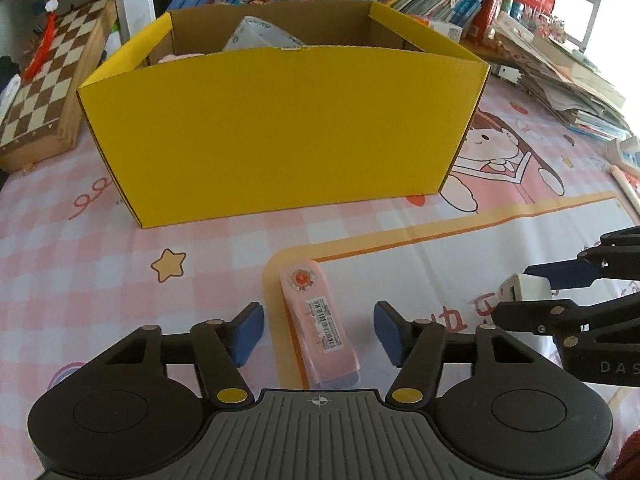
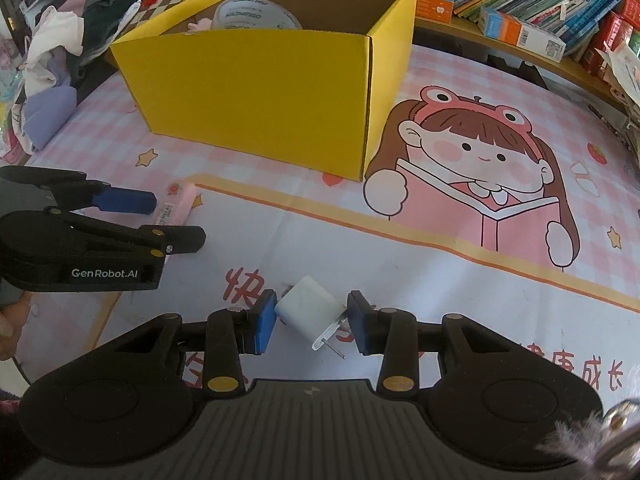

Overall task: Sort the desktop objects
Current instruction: 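Grasp the white charger with the right tool while the left tool grasps the pink highlighter, then lift and carry the highlighter with the left tool toward the box while the right tool carries the charger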

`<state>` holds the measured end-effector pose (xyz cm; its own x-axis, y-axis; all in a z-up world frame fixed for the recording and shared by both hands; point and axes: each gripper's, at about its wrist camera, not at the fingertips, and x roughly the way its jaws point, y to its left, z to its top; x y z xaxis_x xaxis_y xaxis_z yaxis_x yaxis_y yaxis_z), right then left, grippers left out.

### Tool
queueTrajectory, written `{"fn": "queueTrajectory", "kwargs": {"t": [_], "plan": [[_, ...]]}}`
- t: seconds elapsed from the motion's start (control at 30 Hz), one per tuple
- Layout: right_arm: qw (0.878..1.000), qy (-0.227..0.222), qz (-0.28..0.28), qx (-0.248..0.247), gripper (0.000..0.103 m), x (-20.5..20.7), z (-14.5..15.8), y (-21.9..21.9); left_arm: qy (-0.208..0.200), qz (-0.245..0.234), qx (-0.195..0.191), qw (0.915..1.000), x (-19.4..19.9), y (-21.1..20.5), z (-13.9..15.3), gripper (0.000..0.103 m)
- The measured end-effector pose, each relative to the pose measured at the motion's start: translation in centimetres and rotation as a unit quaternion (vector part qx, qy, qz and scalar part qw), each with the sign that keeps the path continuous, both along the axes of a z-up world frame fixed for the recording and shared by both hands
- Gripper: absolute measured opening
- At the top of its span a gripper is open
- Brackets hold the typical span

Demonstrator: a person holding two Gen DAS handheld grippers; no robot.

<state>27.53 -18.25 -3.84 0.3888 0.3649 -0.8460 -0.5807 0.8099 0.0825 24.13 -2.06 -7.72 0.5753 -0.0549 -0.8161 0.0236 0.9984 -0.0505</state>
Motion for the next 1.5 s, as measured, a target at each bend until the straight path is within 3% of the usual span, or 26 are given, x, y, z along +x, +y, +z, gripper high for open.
{"fn": "queueTrajectory", "kwargs": {"t": [0.3, 0.43, 0.6, 1.5], "plan": [[1.0, -0.002, -0.004, -0.001, 0.036, -0.4, 0.0, 0.1, -0.013, -0.033, 0.034, 0.9988, -0.5, -0.7, -0.1, 0.046], [1.0, -0.005, -0.003, -0.001, 0.036, -0.7, 0.1, 0.2, -0.018, -0.033, 0.027, 0.9989, -0.5, -0.3, -0.1, 0.023], [1.0, -0.01, -0.006, 0.002, 0.036, -1.1, 0.4, 0.2, -0.014, -0.023, -0.008, 0.9996, -1.3, 0.7, 0.2, 0.023], [1.0, -0.023, 0.007, -0.009, 0.036, -5.8, 1.1, 3.3, -0.049, -0.037, -0.005, 0.9981, -7.0, 2.5, 2.7, 0.023]]}}
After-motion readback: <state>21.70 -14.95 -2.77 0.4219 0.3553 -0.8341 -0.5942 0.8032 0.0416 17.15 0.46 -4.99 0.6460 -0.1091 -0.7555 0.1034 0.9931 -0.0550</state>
